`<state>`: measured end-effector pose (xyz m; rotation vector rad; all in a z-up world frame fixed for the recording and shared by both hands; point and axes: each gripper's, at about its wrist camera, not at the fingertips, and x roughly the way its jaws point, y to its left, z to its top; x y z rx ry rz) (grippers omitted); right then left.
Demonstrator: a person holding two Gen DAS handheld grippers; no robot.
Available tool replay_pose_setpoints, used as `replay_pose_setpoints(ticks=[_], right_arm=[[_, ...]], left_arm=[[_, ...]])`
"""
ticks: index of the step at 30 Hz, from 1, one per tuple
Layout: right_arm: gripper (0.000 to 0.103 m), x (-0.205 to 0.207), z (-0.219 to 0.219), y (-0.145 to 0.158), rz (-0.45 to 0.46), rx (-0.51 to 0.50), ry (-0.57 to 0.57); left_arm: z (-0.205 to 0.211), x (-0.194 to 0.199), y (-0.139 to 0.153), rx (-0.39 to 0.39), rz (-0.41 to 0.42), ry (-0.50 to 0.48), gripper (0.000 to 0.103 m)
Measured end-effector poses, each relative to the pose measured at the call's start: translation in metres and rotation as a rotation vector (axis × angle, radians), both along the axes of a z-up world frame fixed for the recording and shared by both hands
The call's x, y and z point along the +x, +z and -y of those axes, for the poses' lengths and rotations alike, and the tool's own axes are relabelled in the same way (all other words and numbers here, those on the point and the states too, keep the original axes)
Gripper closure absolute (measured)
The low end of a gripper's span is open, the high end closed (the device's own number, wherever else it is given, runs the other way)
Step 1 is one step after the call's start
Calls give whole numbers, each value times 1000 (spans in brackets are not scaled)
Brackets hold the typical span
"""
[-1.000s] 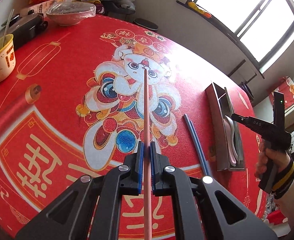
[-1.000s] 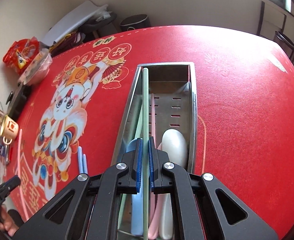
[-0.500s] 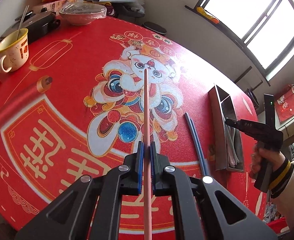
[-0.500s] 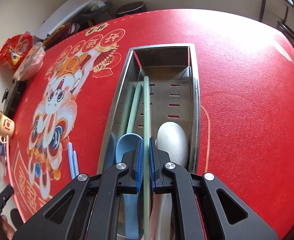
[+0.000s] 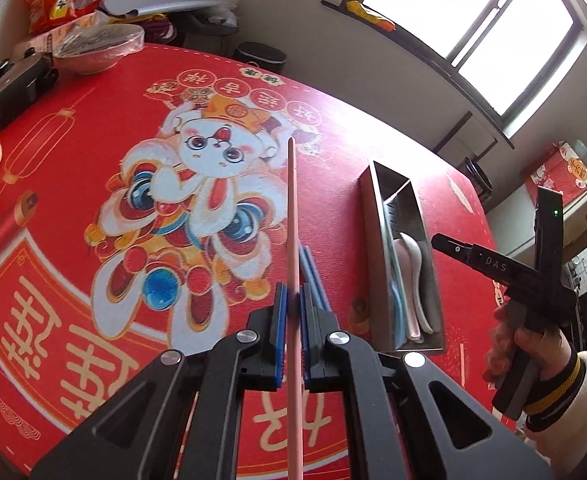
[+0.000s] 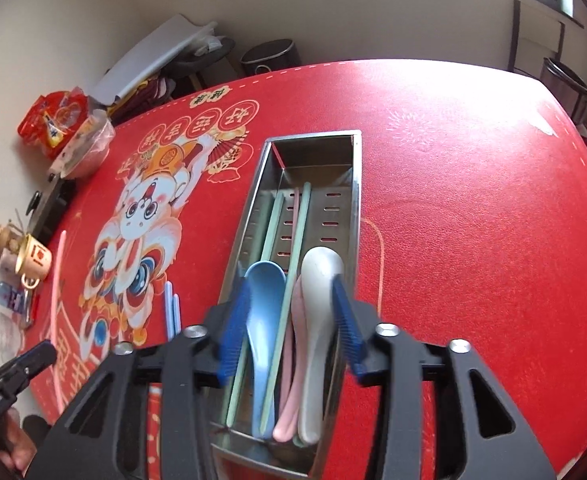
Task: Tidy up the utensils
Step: 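Lower the pink chopstick into the steel tray and open the left tool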
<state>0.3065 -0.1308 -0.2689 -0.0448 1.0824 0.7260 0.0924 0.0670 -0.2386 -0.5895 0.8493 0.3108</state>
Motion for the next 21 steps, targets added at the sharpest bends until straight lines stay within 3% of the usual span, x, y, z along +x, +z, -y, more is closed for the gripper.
replay_pose_setpoints(ticks=[2,5,6,7,8,21], right_arm=[[48,-4,9,3,9,11,3],[37,-4,30,4,-34,50,-14],[31,-4,38,3,-58,68,-29],[18,-4,45,3,-72,80,-44],[15,-4,52,3,-74,82,-60],[15,-6,126,3,-7,18,-141]], left_arm=[[10,16,2,-3,5,-29,97],[26,40,4,-7,10,-74,97],[32,47,5,-7,12,-89,97],[37,55,4,-7,12,-103,97],[42,62,3,-10,11,-114,97],[84,150,-26,-22,-38,-161,97]])
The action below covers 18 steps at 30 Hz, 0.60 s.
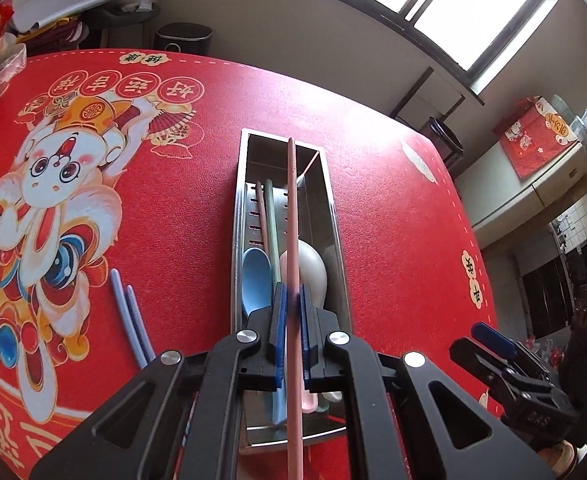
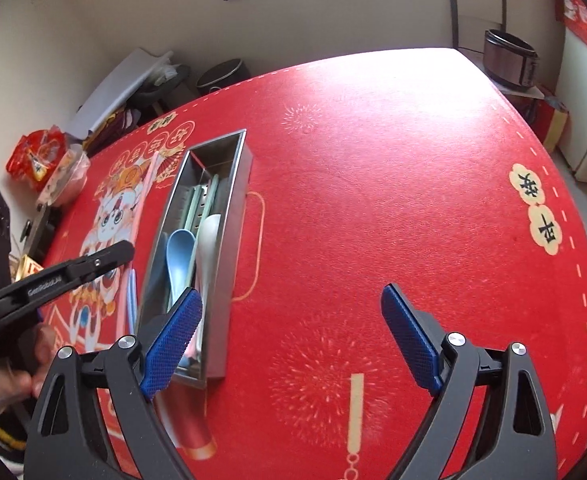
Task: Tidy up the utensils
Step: 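Lower the pink chopstick into the steel tray and open the left tool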
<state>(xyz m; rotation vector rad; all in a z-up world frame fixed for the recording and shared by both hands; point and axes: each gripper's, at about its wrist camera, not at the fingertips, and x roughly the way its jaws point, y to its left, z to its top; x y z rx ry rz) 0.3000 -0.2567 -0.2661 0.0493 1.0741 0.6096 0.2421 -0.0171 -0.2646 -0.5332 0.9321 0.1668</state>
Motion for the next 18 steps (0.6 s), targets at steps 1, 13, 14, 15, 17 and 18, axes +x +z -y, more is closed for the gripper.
replay_pose_setpoints(ticks=[1,13,14,15,17,18], right_arm=[[15,-1,5,0,5,3,-3],[15,-5,44,-4,-5,1,-64],[15,-5,45,-5,-6,-2,-67],[15,-5,46,-6,-9,-3,-70],[15,-7,48,-6,-15,0,-74],[15,-7,49,-6,-16,4,-74]], left_arm=[[1,4,-2,3,-7,1,97],[5,39,-32,52,-81,-2,97],[5,41,-34,54,-85,-5,97],[6,42,-36,55,-91,-10,97],[6,45,-40,55,-104,-18,97],[6,45,-41,56,-105,-19,97]])
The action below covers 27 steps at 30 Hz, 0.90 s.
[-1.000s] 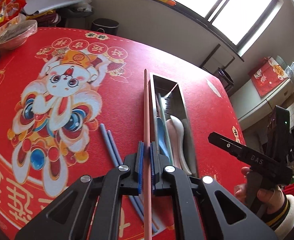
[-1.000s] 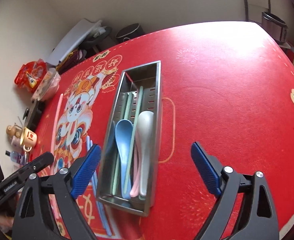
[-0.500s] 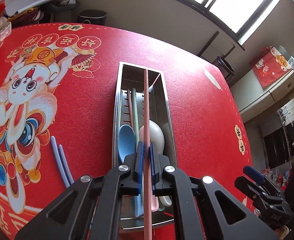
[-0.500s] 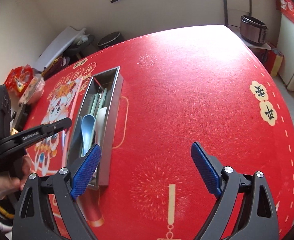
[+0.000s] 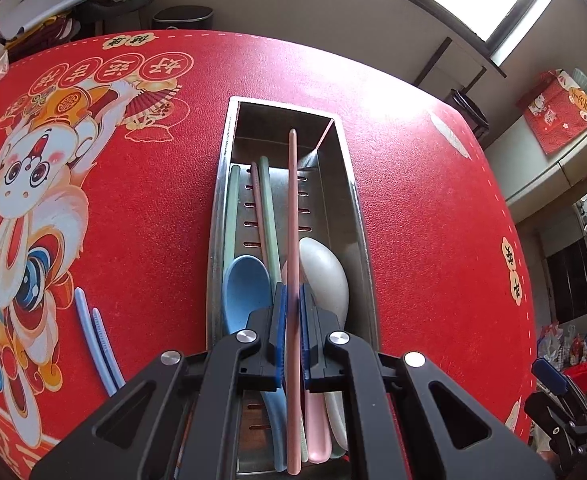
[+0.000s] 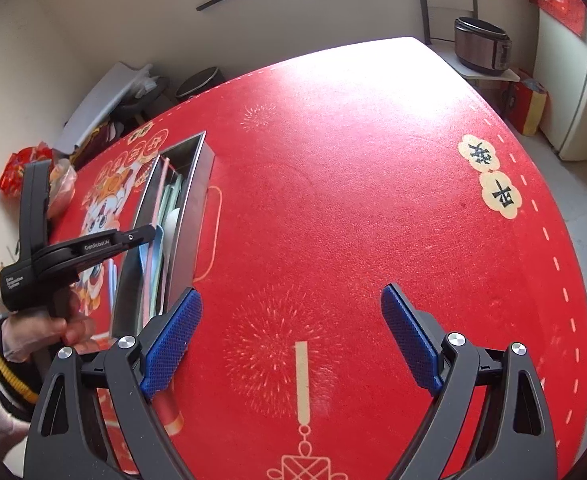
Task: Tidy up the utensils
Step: 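Lower the pink chopstick into the steel tray and open the left tool, then move the left tool to a blue chopstick and grasp it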
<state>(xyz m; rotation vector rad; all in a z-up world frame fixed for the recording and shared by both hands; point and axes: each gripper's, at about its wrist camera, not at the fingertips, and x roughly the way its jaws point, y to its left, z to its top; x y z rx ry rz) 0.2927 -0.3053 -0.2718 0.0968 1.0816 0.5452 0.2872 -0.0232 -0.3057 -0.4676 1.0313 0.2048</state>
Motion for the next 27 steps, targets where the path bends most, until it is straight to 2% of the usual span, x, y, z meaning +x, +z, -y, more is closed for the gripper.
replay_pose_setpoints(ticks=[2,7,12,15,19,22,24,27], right_arm=[[15,-1,-2,2,4,11,5],[15,-7,-12,11,31,33,19],[15,-18,-32,16,64,51,40],[15,-25,-45,15,75,65,52],[15,-33,-64,11,51,76,88],[15,-37,-76,11,46,75,112],[15,-40,-81,10,47,70,123],[15,-42,-85,9,44,63,125]], left_arm=[[-1,-1,1,-5,5,2,96],[-10,-16,22,-17,57,-9,85],[-29,-51,51,13,120,-5,72],[-43,-77,56,24,117,20,71],[-59,-111,37,21,52,61,71],[-62,-130,15,-12,3,81,72],[-56,-137,1,-29,-28,72,72],[-46,-140,-14,-6,-62,51,78]])
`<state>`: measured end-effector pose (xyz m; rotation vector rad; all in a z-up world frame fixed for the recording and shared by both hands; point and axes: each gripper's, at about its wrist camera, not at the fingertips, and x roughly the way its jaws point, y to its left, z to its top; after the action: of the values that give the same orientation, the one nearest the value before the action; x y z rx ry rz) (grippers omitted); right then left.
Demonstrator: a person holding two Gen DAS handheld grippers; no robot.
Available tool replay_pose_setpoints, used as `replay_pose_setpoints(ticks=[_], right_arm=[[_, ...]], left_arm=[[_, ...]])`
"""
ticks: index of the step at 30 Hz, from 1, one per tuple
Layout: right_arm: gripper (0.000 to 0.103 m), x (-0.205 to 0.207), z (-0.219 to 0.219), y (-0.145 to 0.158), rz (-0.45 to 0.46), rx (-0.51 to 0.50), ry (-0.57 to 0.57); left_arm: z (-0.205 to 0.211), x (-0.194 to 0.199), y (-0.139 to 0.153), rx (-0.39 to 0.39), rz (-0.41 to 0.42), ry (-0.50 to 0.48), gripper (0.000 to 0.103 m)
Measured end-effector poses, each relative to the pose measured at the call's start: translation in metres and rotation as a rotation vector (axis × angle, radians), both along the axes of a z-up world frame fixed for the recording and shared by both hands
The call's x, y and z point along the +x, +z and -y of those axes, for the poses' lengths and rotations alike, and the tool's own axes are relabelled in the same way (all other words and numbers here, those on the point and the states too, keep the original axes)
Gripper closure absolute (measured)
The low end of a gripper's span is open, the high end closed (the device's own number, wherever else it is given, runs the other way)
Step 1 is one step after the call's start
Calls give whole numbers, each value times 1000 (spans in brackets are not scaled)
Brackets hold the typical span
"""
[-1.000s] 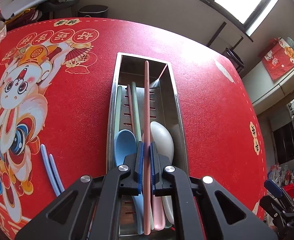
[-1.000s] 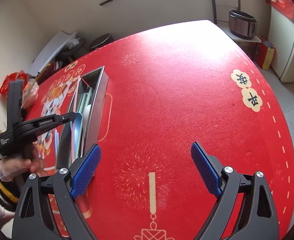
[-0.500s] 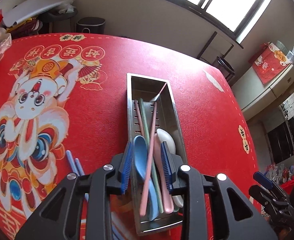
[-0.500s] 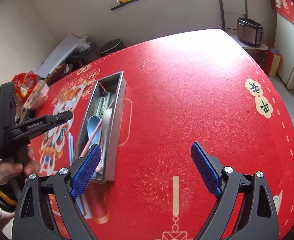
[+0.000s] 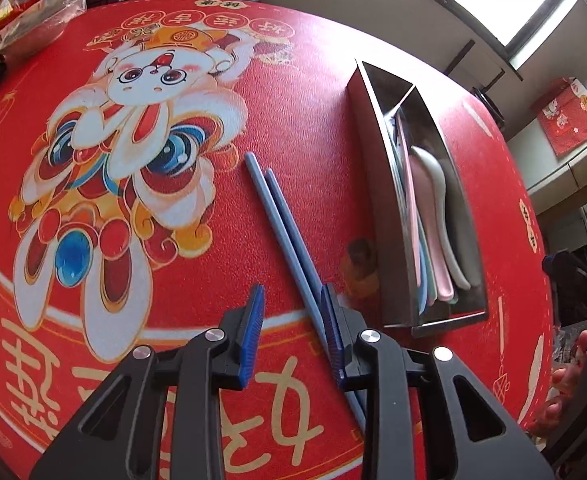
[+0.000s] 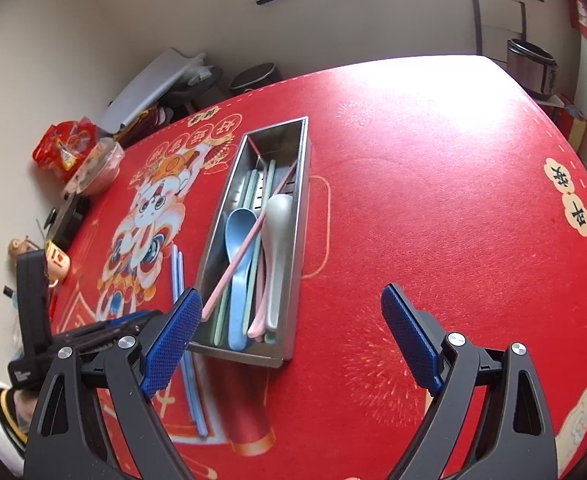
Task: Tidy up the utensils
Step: 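Move the left tool to a blue chopstick and grasp it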
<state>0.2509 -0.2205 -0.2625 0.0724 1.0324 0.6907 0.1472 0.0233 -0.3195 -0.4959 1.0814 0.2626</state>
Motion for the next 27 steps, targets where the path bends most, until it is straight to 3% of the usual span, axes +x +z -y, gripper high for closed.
replay_pose_setpoints(ticks=[3,19,27], right_arm=[[15,-3,2,0,6,-5,-8],[15,2,21,-6,-5,5,-96],[15,0,12,-3,1,15,-77]], left_arm=[[4,1,-10,12,-33,-3,84],[14,18,-11,43,-54,-42,84],[11,17,-10,54,-66,-35,84]])
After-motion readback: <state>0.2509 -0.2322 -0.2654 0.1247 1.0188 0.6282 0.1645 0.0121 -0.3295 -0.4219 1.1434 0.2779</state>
